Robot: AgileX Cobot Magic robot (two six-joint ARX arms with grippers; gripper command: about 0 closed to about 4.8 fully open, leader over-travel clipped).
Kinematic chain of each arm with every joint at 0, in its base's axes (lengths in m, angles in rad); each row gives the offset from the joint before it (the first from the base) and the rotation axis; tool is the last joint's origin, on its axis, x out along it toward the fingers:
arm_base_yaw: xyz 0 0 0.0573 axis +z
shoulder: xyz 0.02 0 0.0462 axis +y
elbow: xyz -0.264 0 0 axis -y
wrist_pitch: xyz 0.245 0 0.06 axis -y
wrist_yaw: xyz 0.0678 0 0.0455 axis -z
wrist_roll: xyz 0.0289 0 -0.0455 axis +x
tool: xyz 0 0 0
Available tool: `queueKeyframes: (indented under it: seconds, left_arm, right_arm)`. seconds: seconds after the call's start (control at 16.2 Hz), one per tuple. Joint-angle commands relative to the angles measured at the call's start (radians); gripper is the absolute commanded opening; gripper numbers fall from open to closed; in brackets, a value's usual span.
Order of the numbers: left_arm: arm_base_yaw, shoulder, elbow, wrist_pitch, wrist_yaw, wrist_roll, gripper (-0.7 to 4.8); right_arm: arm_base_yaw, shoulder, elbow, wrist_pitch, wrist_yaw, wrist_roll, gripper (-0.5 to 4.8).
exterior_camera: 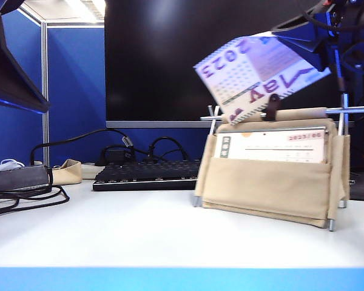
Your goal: Turn one page of the calendar.
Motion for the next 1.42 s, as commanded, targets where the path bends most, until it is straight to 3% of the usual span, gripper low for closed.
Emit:
queueKeyframes:
  seconds: [0.06, 0.19, 0.31, 0.37, 0.62, 0.68, 0.8, 0.86, 0.93, 1.05, 1.23, 1.3, 1.36, 1.42]
  left_arm:
    - [0.0, -0.002, 0.002, 0.009, 0.005, 0.004, -0.05]
    - [0.0, -0.002, -0.001, 0.01, 0.011, 0.004, -0.05]
    - [0.0, -0.001, -0.013, 0.01, 0.027, 0.004, -0.05]
    - [0.0, -0.001, -0.018, 0.01, 0.027, 0.003, -0.05]
    - [-0.005, -0.002, -0.023, 0.035, 0.053, -0.001, -0.05]
    - [-0.005, -0.002, -0.023, 0.05, 0.053, -0.003, -0.05]
    - [-0.005, -0.002, -0.022, 0.068, 0.053, -0.016, -0.05]
    - [-0.005, -0.002, -0.022, 0.071, 0.054, -0.029, -0.05]
    - [-0.005, -0.002, -0.022, 0.072, 0.068, -0.029, -0.05]
    - [-0.005, -0.002, -0.022, 0.089, 0.069, -0.03, -0.05]
    - [-0.005, -0.002, -0.019, 0.106, 0.074, -0.048, -0.05]
    - [-0.005, -0.002, -0.019, 0.106, 0.087, -0.048, -0.05]
    - [-0.005, -0.002, -0.019, 0.107, 0.09, -0.047, -0.05]
    - [-0.005, -0.002, -0.02, 0.107, 0.09, -0.046, -0.05]
  right_arm:
    - [-0.006, -0.005, 0.005, 0.021, 0.149, -0.024, 0.0]
    - [-0.007, -0.005, 0.006, 0.021, 0.223, -0.037, 0.31]
    - [-0.01, -0.005, 0.014, 0.021, 0.274, -0.073, 1.97]
    - [-0.023, -0.005, 0.022, 0.021, 0.285, -0.087, 2.46]
    - [-0.117, -0.009, 0.085, 0.019, 0.326, -0.09, 2.46]
    - [-0.141, -0.009, 0.098, 0.015, 0.294, -0.101, 2.43]
    - [-0.223, -0.013, 0.106, 0.014, 0.035, -0.106, 2.27]
    - [-0.255, -0.022, 0.117, -0.006, -0.117, -0.1, 1.69]
    - [-0.29, -0.048, 0.163, -0.108, -0.314, -0.103, 1.02]
    - [-0.302, -0.093, 0.301, -0.366, -0.521, -0.194, 0.98]
    - [-0.3, -0.119, 0.71, -1.211, -0.527, -0.591, 1.11]
    - [-0.299, -0.091, 0.845, -1.449, -0.476, -0.716, 1.27]
    - [-0.294, -0.028, 1.035, -1.706, -0.437, -0.83, 1.77]
    - [-0.285, 0.013, 1.135, -1.817, -0.425, -0.877, 1.82]
